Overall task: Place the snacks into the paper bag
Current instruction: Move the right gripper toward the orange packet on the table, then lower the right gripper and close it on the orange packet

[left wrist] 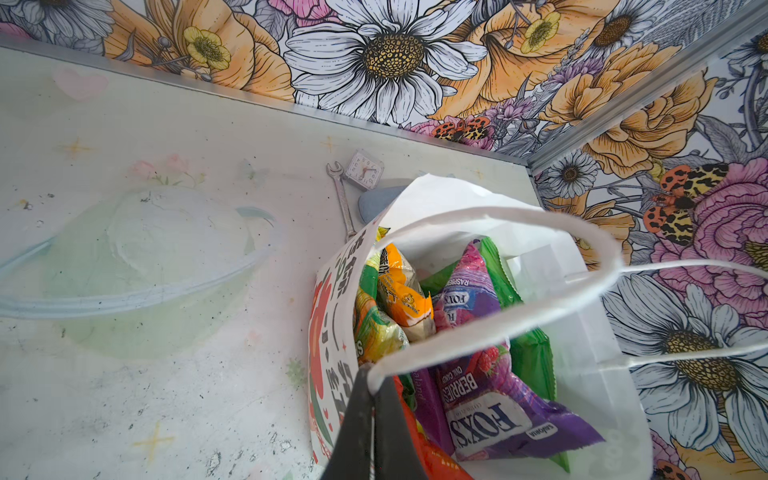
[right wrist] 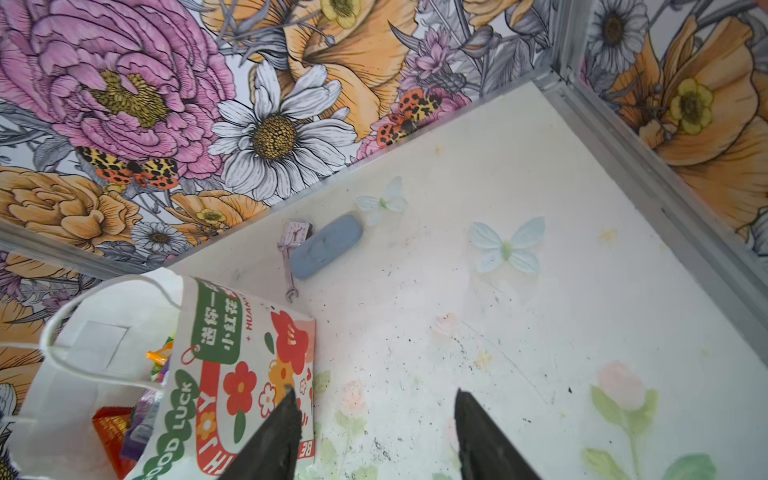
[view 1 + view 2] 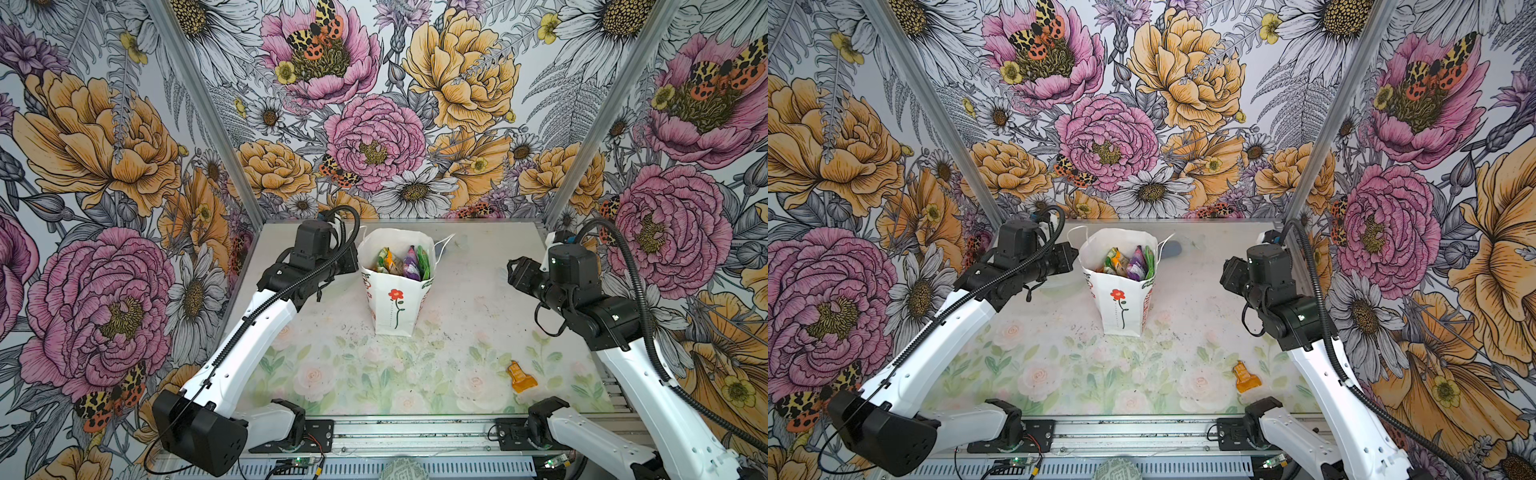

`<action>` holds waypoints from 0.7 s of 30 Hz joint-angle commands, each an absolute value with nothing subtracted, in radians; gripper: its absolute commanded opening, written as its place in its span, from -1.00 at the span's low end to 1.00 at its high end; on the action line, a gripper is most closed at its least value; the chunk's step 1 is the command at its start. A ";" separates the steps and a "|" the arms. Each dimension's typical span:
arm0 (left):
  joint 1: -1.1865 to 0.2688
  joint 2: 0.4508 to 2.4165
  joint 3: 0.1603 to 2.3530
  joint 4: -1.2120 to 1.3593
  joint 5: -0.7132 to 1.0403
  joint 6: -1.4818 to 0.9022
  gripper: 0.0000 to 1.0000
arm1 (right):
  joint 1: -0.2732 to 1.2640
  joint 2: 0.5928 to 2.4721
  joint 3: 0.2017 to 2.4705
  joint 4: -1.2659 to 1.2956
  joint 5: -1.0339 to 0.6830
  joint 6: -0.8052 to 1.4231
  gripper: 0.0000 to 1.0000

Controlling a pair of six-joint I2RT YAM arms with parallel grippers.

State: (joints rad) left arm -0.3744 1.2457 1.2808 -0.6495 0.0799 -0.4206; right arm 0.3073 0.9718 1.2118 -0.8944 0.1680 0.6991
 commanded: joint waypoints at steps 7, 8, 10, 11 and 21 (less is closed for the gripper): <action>-0.359 1.226 1.322 -0.578 0.080 -0.428 -1.00 | 0.148 1.019 0.900 -0.948 0.010 0.835 0.36; -0.360 1.226 1.325 -0.578 0.083 -0.430 -1.00 | 0.136 1.025 0.873 -0.950 0.006 0.847 0.37; -0.359 1.228 1.324 -0.578 0.089 -0.433 -1.00 | 0.115 1.029 0.822 -0.950 0.000 0.873 0.40; -0.358 1.229 1.325 -0.577 0.092 -0.434 -1.00 | 0.110 1.028 0.798 -0.948 0.000 0.887 0.41; -0.351 1.223 1.326 -0.578 0.097 -0.434 -1.00 | 0.099 0.991 0.594 -0.953 0.053 1.061 0.50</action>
